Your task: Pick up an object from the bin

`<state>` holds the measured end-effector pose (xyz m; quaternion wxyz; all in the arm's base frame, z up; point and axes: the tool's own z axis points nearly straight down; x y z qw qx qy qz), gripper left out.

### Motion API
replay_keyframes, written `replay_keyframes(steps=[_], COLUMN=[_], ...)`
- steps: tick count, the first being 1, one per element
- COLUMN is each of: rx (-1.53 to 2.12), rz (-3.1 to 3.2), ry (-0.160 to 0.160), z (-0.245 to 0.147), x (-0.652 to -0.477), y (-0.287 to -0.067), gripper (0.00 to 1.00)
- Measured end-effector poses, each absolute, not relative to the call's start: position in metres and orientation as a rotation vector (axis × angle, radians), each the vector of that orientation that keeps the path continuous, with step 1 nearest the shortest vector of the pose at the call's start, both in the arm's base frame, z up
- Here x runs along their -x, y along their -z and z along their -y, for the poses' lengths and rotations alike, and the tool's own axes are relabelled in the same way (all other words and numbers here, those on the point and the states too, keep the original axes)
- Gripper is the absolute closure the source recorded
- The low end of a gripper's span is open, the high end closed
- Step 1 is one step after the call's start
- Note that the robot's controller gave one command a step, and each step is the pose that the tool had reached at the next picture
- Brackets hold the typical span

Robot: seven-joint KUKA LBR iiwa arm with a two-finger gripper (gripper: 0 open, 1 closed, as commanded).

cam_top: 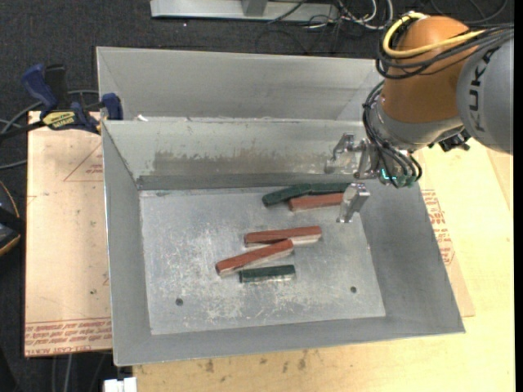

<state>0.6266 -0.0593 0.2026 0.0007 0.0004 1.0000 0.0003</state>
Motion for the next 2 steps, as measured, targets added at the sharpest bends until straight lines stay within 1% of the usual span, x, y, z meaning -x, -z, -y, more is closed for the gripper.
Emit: replay_keyframes(steps=[1, 2], rx=[0.243, 0.243], rz=[-3.124, -3.124], ry=[0.001, 0.001], z=[0.0234, 0.0233], x=[-0.6082, -0.6082], y=[-0.0816, -0.0816], gripper=[1.0, 1.0])
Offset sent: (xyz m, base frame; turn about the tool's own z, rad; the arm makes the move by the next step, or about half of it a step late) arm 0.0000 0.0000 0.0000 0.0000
